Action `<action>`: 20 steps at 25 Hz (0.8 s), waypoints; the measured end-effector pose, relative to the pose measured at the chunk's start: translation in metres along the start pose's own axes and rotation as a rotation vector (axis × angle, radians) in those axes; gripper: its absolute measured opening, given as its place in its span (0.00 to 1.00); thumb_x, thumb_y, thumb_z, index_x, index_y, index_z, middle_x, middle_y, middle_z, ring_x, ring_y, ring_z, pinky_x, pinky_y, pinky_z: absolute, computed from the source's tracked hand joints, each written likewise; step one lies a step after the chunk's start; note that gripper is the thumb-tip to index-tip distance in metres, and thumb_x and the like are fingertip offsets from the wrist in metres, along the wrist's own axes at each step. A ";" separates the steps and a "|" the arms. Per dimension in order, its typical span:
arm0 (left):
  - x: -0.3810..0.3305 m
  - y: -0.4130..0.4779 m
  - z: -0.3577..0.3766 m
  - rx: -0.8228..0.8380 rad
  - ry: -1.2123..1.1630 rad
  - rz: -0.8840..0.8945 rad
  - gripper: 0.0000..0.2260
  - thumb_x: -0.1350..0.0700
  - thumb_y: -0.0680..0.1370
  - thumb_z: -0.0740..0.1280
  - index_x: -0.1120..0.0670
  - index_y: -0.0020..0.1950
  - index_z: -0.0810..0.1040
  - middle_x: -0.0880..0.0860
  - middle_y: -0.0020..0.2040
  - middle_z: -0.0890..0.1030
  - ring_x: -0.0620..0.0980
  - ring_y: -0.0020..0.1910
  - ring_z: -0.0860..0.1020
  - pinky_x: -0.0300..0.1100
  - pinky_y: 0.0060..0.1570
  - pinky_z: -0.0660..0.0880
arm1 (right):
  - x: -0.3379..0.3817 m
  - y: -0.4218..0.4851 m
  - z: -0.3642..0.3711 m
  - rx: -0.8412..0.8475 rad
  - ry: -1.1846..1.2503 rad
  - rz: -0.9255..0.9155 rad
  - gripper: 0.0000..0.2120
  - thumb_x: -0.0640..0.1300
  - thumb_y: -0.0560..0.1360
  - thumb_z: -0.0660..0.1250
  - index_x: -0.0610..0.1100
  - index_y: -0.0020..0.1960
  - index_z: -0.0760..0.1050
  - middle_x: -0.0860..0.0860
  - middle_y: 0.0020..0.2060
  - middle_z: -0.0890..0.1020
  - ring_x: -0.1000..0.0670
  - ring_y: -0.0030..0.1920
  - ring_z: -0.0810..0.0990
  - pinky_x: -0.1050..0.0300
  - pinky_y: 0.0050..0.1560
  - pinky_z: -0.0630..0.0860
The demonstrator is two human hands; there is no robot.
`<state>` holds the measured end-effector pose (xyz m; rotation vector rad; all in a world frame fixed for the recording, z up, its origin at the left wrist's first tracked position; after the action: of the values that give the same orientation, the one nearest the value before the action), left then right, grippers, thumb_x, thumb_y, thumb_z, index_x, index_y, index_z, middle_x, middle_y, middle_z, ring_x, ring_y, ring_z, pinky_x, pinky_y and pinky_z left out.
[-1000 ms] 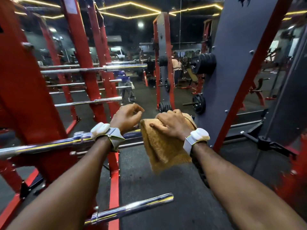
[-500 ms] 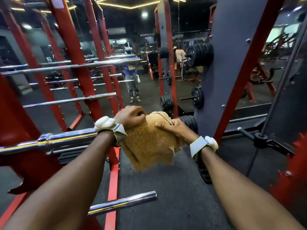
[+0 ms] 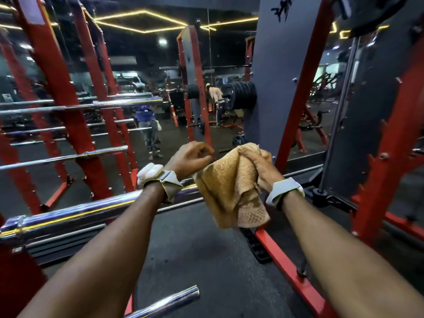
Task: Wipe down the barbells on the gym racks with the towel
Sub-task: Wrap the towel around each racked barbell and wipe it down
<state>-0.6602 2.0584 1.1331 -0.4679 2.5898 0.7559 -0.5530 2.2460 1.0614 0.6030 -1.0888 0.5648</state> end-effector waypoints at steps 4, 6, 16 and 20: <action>-0.016 0.025 0.037 0.060 0.029 0.046 0.19 0.47 0.70 0.64 0.54 0.57 0.82 0.49 0.47 0.80 0.47 0.47 0.78 0.44 0.51 0.76 | 0.018 0.015 -0.022 -0.046 0.031 0.002 0.09 0.43 0.67 0.81 0.45 0.34 0.81 0.45 0.34 0.81 0.45 0.40 0.82 0.45 0.48 0.80; -0.021 0.042 0.059 0.078 0.074 0.054 0.22 0.43 0.68 0.61 0.52 0.56 0.81 0.49 0.47 0.79 0.49 0.48 0.77 0.46 0.51 0.75 | 0.027 0.031 -0.036 -0.094 0.083 -0.024 0.11 0.43 0.66 0.81 0.46 0.35 0.78 0.47 0.34 0.78 0.46 0.38 0.81 0.49 0.44 0.80; 0.026 0.146 0.198 0.033 -0.256 -0.404 0.33 0.37 0.61 0.58 0.51 0.60 0.79 0.56 0.55 0.82 0.57 0.57 0.79 0.50 0.59 0.75 | 0.028 0.147 -0.095 -0.027 0.102 -0.004 0.15 0.43 0.68 0.80 0.46 0.42 0.72 0.46 0.38 0.77 0.46 0.41 0.81 0.48 0.43 0.81; 0.053 0.172 0.231 0.031 -0.429 -0.537 0.17 0.49 0.70 0.65 0.58 0.52 0.79 0.55 0.50 0.77 0.50 0.52 0.74 0.42 0.50 0.72 | 0.022 0.198 -0.099 0.023 0.033 -0.020 0.14 0.43 0.72 0.77 0.48 0.37 0.71 0.50 0.34 0.76 0.47 0.40 0.80 0.46 0.46 0.81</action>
<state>-0.7129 2.3157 1.0047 -0.8416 1.9479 0.5498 -0.6185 2.4577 1.0818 0.6219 -1.0454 0.5681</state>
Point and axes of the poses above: each hand's wrist, its own y-axis towards the middle knuckle, its own z-axis out of the palm, x = y × z, the point moved 8 cm from there along y, towards the middle knuckle
